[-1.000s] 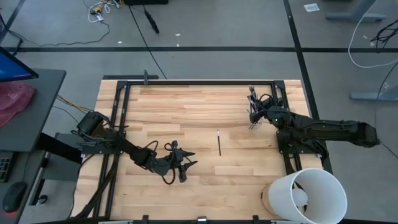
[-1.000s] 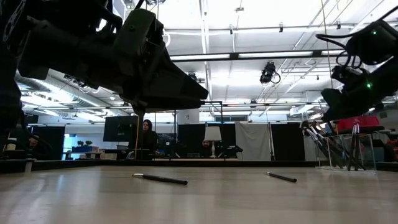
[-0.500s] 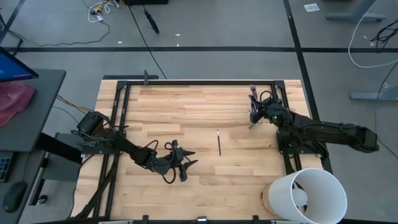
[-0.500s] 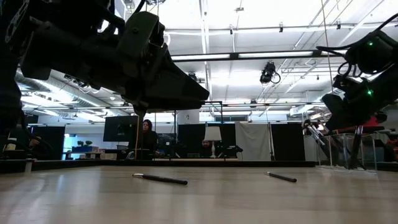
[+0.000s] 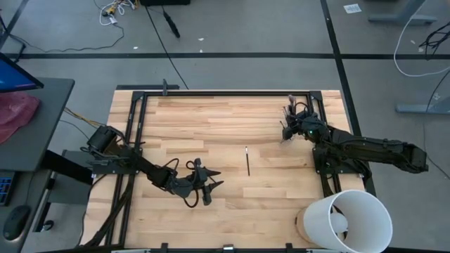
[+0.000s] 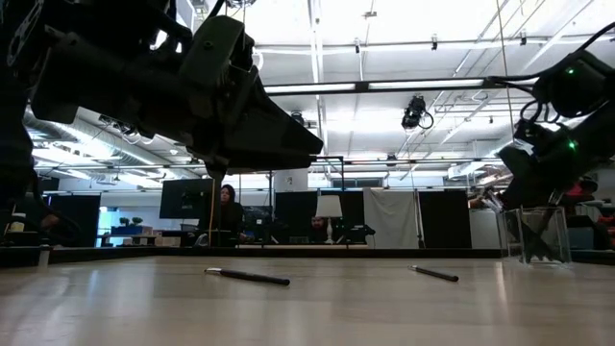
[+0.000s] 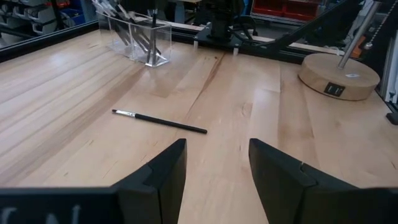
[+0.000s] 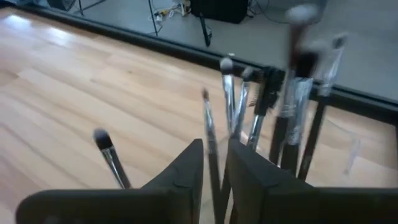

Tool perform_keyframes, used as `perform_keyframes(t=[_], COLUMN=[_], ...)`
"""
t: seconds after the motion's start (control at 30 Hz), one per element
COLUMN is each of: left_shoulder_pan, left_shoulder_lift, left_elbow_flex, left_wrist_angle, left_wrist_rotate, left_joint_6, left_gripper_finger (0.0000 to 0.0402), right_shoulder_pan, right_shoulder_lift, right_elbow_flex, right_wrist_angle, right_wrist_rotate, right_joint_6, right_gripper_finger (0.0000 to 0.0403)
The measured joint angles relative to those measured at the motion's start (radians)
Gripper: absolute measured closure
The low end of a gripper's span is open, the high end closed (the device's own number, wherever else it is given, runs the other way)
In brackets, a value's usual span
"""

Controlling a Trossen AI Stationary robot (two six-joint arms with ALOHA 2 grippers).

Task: Put items in baskets/containers
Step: Put the eyeshadow brush into the transparent organizer

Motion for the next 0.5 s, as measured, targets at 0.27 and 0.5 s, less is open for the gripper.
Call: perform_keyframes(t=[0.27,0.5], left_shoulder_pan=[0.000,0.000], left_shoulder_lift=[0.000,0.000], left_elbow_flex=[0.000,0.000], left_wrist_angle=[0.000,0.000], left_wrist_rotate=[0.000,0.000], left_joint_6=[0.000,-0.001], left_gripper_finger=[0.0225,0.0225], right_shoulder_pan=[0.000,0.000], right_shoulder_lift=[0.000,0.000], right_elbow_flex=[0.000,0.016], right_wrist_angle=[0.006,0.007], right_wrist_rotate=[-0.019,-0.018], right_joint_6=[-0.001,-0.029], right_gripper_finger=[0.0314,0.0285])
